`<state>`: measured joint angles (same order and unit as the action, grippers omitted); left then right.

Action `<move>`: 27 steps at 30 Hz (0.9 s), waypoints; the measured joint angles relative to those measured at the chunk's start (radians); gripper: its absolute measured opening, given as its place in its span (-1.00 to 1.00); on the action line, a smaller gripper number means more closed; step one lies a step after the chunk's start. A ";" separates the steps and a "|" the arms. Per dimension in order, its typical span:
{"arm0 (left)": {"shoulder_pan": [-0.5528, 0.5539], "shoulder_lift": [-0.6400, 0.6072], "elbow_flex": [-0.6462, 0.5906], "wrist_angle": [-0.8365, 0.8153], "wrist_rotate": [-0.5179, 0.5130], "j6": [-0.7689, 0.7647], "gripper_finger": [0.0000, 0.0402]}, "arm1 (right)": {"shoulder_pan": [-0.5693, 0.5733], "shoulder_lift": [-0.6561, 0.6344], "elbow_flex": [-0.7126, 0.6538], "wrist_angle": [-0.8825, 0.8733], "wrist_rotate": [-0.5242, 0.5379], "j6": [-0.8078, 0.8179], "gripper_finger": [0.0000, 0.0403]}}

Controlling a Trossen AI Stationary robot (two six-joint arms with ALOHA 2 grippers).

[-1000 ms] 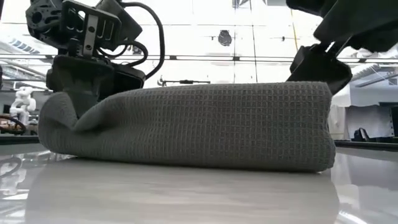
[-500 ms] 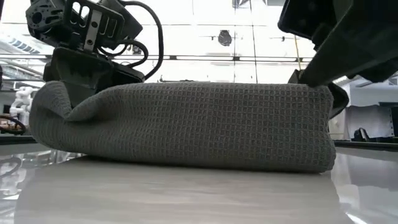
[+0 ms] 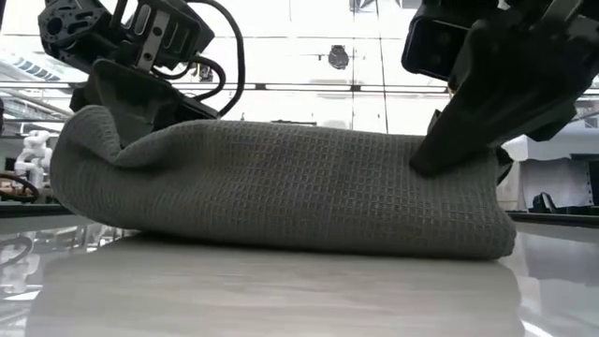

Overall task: Roll towel
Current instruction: Roll the gray towel

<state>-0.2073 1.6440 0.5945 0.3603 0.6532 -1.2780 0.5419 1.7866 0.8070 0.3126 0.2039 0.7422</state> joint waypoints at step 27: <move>-0.032 -0.042 0.000 -0.017 0.042 0.080 0.27 | -0.041 0.000 0.001 -0.046 -0.075 -0.006 -0.98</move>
<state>-0.2395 1.6016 0.5945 0.3431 0.6954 -1.1977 0.5009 1.7866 0.8078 0.2662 0.1284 0.7364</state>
